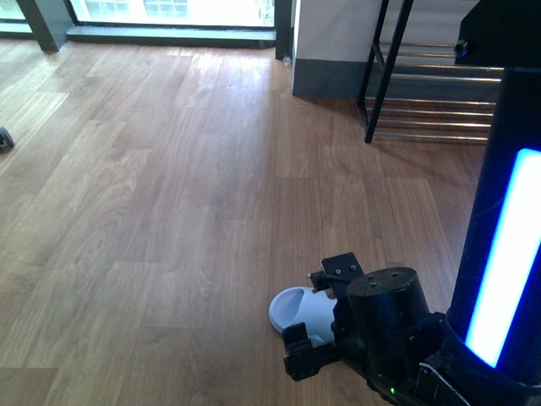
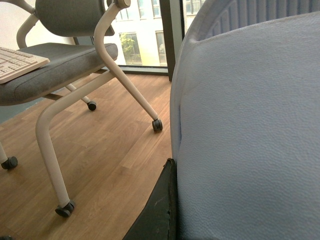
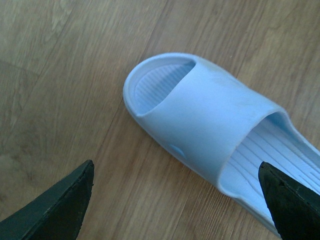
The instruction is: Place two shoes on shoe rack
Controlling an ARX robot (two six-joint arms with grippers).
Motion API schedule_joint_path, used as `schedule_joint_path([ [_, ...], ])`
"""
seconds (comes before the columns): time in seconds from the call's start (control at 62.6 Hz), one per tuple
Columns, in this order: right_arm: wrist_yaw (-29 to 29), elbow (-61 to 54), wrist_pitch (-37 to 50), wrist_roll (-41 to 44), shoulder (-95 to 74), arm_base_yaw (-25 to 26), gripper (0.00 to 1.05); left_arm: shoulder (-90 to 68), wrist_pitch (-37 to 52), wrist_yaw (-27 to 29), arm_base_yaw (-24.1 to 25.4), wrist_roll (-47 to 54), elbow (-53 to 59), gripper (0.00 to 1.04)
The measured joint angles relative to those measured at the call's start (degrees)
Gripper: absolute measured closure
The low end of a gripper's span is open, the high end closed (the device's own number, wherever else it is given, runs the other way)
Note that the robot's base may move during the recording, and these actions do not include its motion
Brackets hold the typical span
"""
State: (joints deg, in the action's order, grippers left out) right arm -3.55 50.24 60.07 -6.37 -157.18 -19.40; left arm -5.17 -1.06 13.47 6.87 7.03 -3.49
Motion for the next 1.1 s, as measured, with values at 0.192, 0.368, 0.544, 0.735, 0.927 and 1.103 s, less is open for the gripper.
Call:
schedule_joint_path([
  [0.192, 0.6, 2.4, 0.4, 8.0, -4.8, 0.2, 0.09, 0.0, 0.0, 0.0, 0.0, 0.0, 0.0, 1.03],
  [0.368, 1.7, 4.2, 0.2, 12.6, -7.8, 1.2, 0.09, 0.0, 0.0, 0.0, 0.0, 0.0, 0.0, 1.03],
  [0.544, 2.2, 6.5, 0.2, 14.2, -9.5, 1.6, 0.09, 0.0, 0.0, 0.0, 0.0, 0.0, 0.0, 1.03],
  [0.735, 2.3, 10.1, 0.3, 14.3, -12.7, 1.8, 0.09, 0.0, 0.0, 0.0, 0.0, 0.0, 0.0, 1.03],
  [0.927, 2.2, 13.6, 0.4, 13.7, -16.0, 1.8, 0.09, 0.0, 0.0, 0.0, 0.0, 0.0, 0.0, 1.03],
  [1.103, 0.1, 14.9, 0.6, 12.3, -16.9, 2.1, 0.21, 0.0, 0.0, 0.0, 0.0, 0.0, 0.0, 1.03],
])
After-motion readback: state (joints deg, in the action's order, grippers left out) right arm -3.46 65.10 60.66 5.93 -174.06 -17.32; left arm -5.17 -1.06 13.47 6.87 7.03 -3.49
